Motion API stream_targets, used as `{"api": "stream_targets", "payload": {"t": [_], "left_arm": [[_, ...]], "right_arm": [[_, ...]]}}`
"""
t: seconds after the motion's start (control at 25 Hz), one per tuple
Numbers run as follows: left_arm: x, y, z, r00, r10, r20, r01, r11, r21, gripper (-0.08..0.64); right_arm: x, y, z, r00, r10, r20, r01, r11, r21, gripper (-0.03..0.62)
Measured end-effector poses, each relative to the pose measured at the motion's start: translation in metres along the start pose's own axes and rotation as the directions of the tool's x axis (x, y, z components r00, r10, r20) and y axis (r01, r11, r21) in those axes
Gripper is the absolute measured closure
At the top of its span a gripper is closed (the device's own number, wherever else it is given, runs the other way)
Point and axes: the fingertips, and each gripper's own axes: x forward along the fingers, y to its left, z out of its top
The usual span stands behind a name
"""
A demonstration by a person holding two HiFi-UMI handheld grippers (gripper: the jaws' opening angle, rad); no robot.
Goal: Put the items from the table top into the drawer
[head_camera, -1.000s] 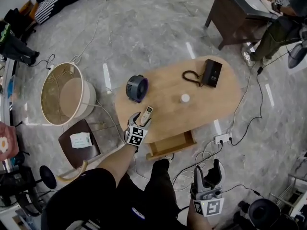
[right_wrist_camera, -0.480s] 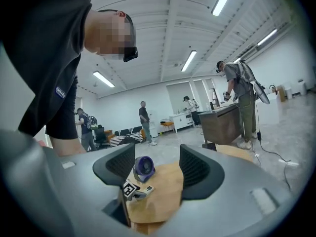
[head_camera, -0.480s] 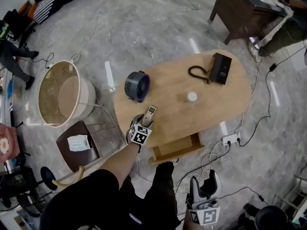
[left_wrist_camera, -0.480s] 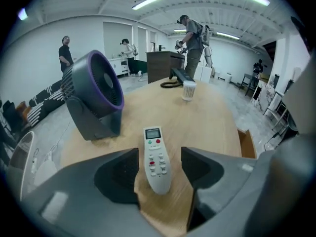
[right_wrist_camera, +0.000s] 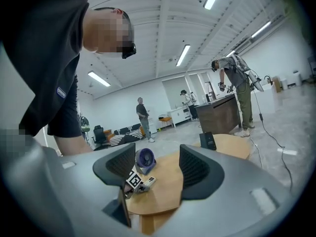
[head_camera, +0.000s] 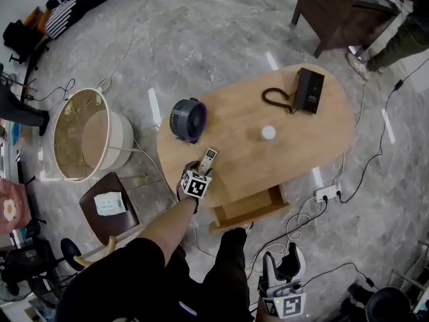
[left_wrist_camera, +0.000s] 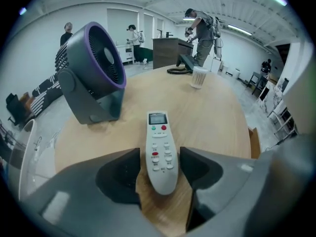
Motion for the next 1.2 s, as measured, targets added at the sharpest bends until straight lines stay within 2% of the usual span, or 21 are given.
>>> {"api": "stream_targets", "payload": {"t": [0.08, 0.2, 0.4, 0.6, 0.76, 0.92, 1.08, 1.2], "left_arm": [[0.0, -0.002, 0.0, 1.0, -0.002, 0.0, 0.002, 1.0, -0.015, 0.3], [-0.001, -0.004, 0.002, 1.0, -0.005, 0.012, 0.005, 1.0, -0.019, 0.352], [0.001, -0.007, 0.0, 0.999, -0.011, 0.032, 0.012, 1.0, -0.027, 0.355], [-0.01, -0.01, -0.001, 0.999, -0.011, 0.048, 0.009, 1.0, 0.023, 0.357], [-0.021, -0.025, -0.004, 0.997, -0.047, 0.064, 0.041, 0.995, 0.092, 0.357], [-0.029, -0.048, -0.009, 0.993, -0.092, 0.076, 0.081, 0.988, 0.13, 0.357], [-0.032, -0.079, -0.007, 0.986, -0.14, 0.089, 0.123, 0.976, 0.18, 0.357], [-0.033, -0.107, -0.01, 0.978, -0.191, 0.088, 0.166, 0.958, 0.232, 0.357]], "right_arm": [[-0.003, -0.002, -0.002, 1.0, -0.005, 0.001, 0.005, 1.0, 0.007, 0.305], [-0.004, -0.002, -0.004, 1.0, -0.008, 0.0, 0.008, 1.0, 0.01, 0.308], [-0.007, 0.003, -0.005, 1.0, -0.007, 0.005, 0.007, 1.0, -0.009, 0.322], [-0.009, 0.011, -0.008, 1.0, -0.006, 0.025, 0.007, 1.0, -0.026, 0.325], [-0.014, 0.013, -0.015, 0.999, -0.02, 0.046, 0.02, 1.0, -0.005, 0.328], [-0.024, 0.01, -0.018, 0.997, -0.048, 0.052, 0.048, 0.999, 0.014, 0.331], [-0.035, 0.001, -0.022, 0.994, -0.088, 0.071, 0.086, 0.996, 0.027, 0.331], [-0.043, -0.005, -0.026, 0.99, -0.114, 0.082, 0.112, 0.993, 0.036, 0.333]]}}
